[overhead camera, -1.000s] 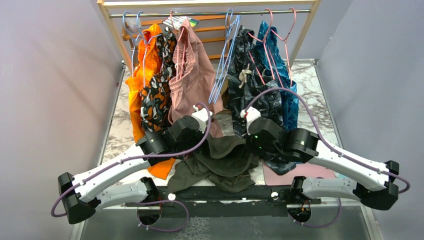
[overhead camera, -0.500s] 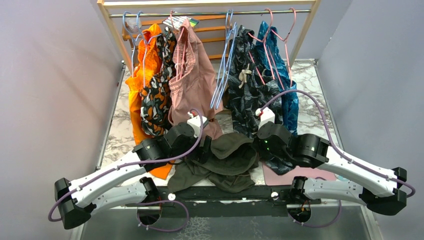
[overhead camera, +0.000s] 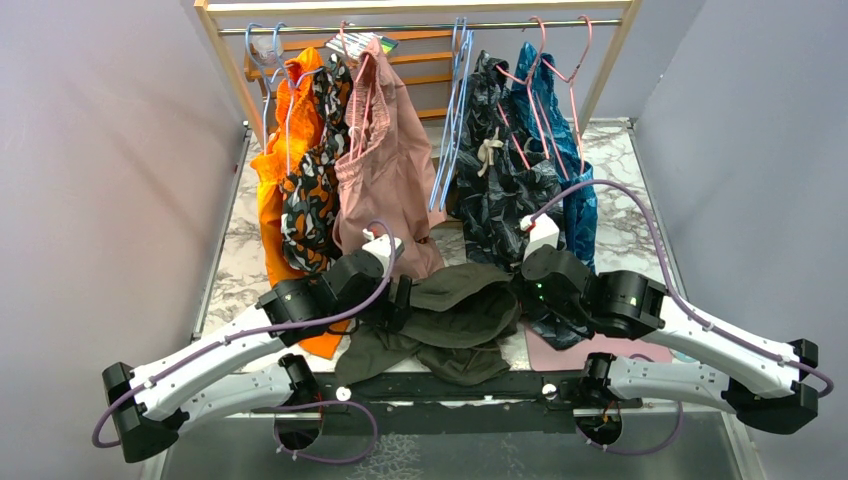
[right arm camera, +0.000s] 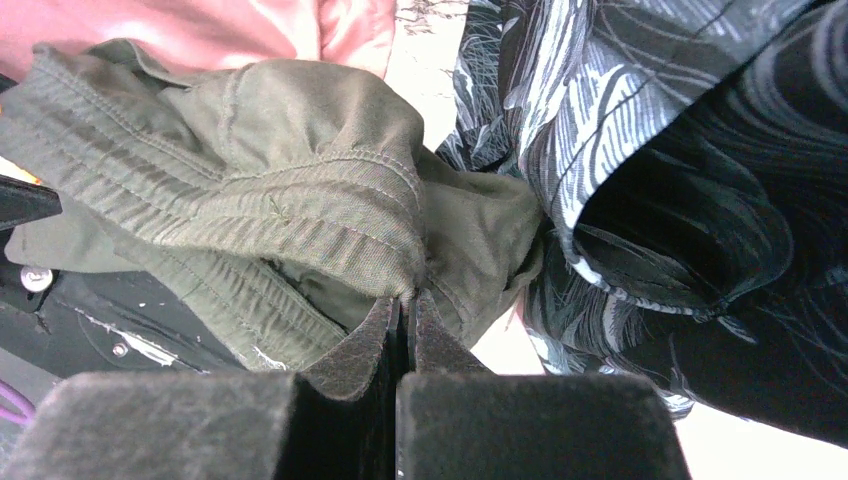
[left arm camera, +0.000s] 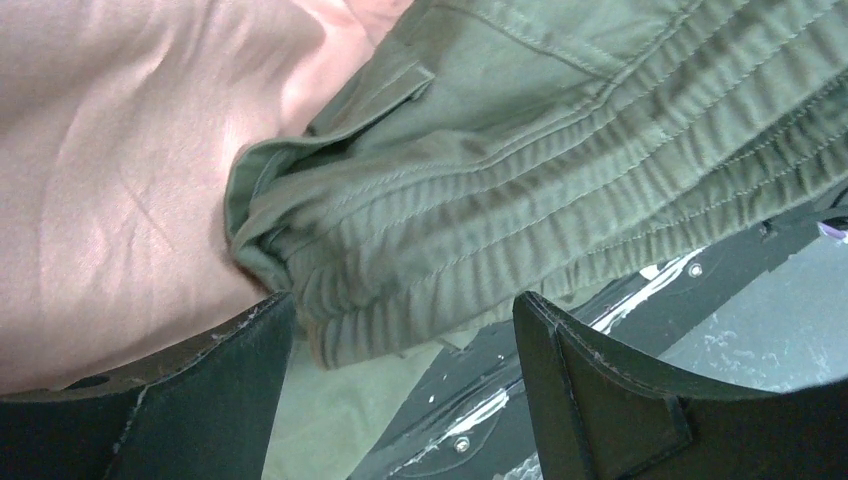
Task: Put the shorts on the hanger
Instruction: Adjust the shorts at the center of the board.
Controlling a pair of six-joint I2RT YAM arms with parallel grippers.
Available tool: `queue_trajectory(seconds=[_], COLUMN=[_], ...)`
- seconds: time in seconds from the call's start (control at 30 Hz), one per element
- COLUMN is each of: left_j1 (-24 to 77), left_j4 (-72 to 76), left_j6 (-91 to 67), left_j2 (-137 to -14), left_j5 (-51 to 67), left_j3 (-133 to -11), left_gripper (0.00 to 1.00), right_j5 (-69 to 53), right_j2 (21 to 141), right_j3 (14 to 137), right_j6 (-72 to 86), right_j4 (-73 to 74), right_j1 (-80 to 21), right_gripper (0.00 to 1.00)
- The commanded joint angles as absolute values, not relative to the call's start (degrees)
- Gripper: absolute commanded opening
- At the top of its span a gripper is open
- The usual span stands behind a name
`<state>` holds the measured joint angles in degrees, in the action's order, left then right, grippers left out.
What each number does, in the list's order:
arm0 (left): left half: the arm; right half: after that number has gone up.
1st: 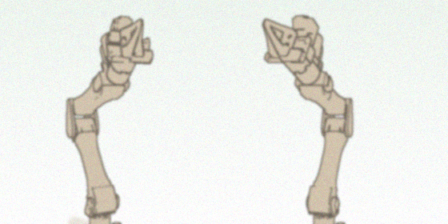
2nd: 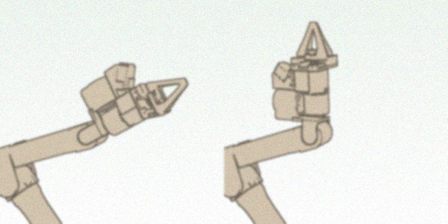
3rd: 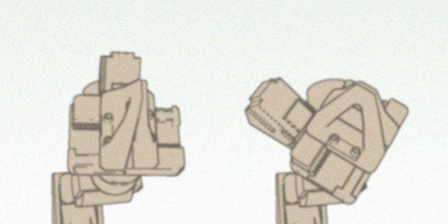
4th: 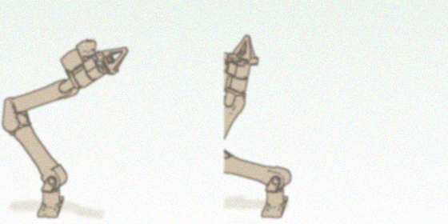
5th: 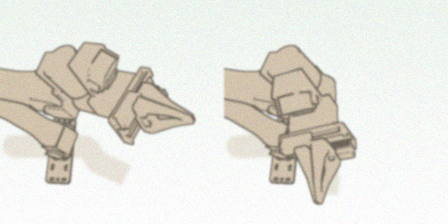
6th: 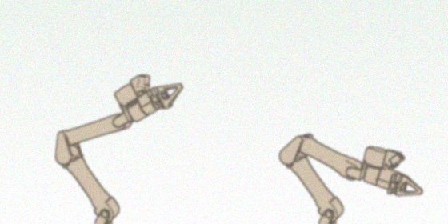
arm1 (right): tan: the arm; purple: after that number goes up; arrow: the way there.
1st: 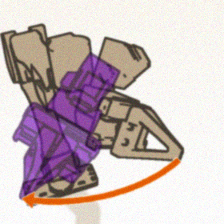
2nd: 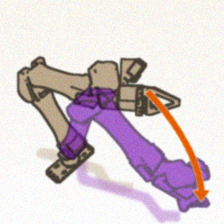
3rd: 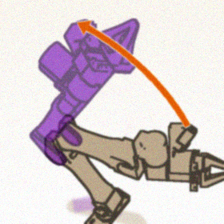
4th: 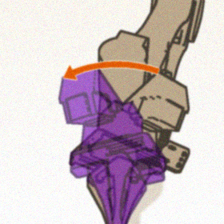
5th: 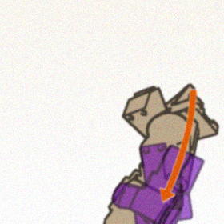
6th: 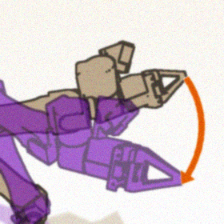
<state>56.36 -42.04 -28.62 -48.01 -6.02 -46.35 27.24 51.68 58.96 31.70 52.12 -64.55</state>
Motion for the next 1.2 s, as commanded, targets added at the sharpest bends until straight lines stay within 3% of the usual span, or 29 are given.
queue_trajectory(seconds=[0.0, 0.33, 0.77, 1.0, 1.07, 1.17], left_j1=[56.4, 56.3, 56.3, 56.3, 56.3, 56.3], left_j4=[-46.6, -51.9, -44.7, -42.1, -41.8, -41.7], left_j6=[-31.1, -35.8, -38.6, -38.7, -38.7, -38.2], left_j2=[-47.6, -45.9, -48.4, -50.2, -50.3, -49.4], left_j5=[-10.5, -12.0, -12.4, -14.3, -14.7, -14.7], left_j3=[-50.2, -49.6, -44.4, -42.6, -42.4, -43.2], left_gripper=[0.83, 0.83, 0.56, 0.53, 0.46, 0.29], right_j5=[29.7, 29.5, 28.7, 27.0, 26.6, 25.8], right_j2=[50.6, 50.6, 49.9, 49.4, 49.2, 48.5], right_j3=[58.9, 58.2, 58.2, 58.4, 58.5, 59.0], right_j6=[32.4, 31.5, 31.2, 31.2, 31.2, 31.0], right_j4=[50.2, 49.3, 48.6, 49.0, 49.0, 49.3], right_j1=[-65.0, -64.9, -64.9, -65.0, -65.0, -64.9], right_gripper=[0.01, 0.01, 0.01, 0.01, 0.01, 0.01])
